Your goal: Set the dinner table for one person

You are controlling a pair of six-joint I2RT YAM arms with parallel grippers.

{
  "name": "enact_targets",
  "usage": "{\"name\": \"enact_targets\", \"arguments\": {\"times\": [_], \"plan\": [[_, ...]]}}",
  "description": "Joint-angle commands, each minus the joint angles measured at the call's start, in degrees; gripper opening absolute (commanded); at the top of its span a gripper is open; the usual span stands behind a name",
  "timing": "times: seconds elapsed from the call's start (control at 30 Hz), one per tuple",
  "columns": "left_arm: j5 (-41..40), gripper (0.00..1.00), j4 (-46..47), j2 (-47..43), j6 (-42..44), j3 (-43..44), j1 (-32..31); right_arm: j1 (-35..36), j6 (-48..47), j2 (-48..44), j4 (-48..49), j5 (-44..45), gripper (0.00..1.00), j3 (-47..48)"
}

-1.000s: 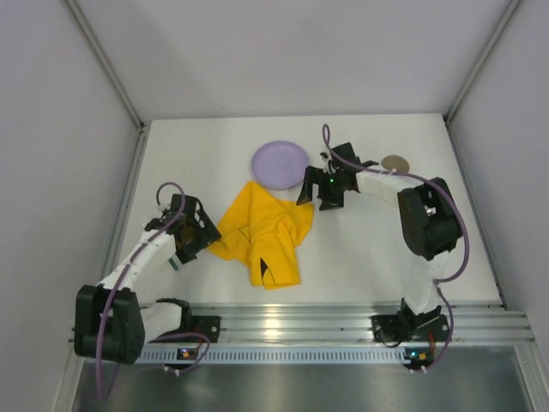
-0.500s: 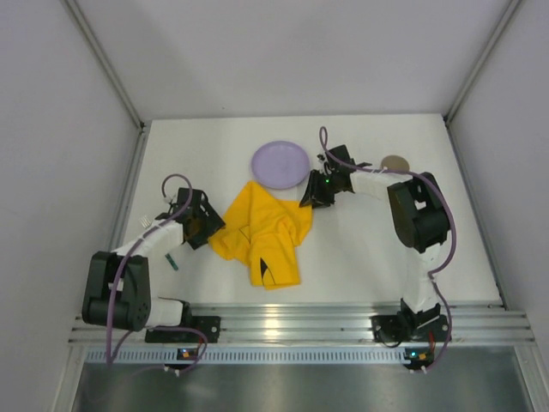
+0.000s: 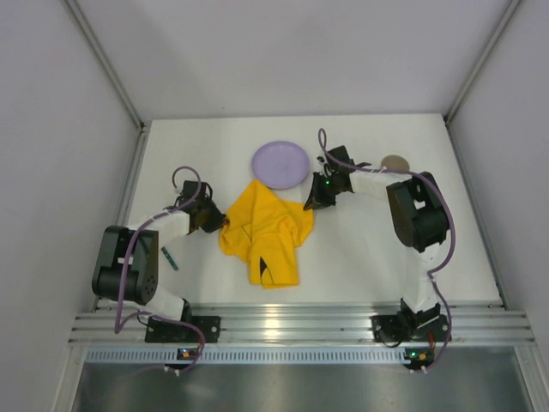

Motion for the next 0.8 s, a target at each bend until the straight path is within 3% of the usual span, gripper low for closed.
{"name": "enact_targets", "arguments": {"times": [0.0,0.13,0.27,0.53,0.77], "plan": [[1.8,0.0,-5.6,1.5,2.5,-1.3,-1.1,-0.1,-1.4,0.3,-2.6,2.0,0.0,0.9],[-0.3,0.0,-10.3,-1.5,5.1,0.9,-1.2,-1.7,-3.2,-4.8,-6.0,4.5,0.0,-0.4],[-7.6,0.0,-19.1,-5.0,11.8,7.5,-1.1,-4.3,-7.9,-13.4,-13.1,11.2,0.0,-1.4],[-16.4,0.0,-29.4,-3.7,22.3,19.9,-0.6,-11.2,-10.7,-29.5,-25.0,23.5,0.0,-2.7],[-13.1,0.0,-32.8,-7.1,24.4,31.6,-1.2,-10.7,-11.2,-39.5,-30.1,24.2,0.0,1.2]]}}
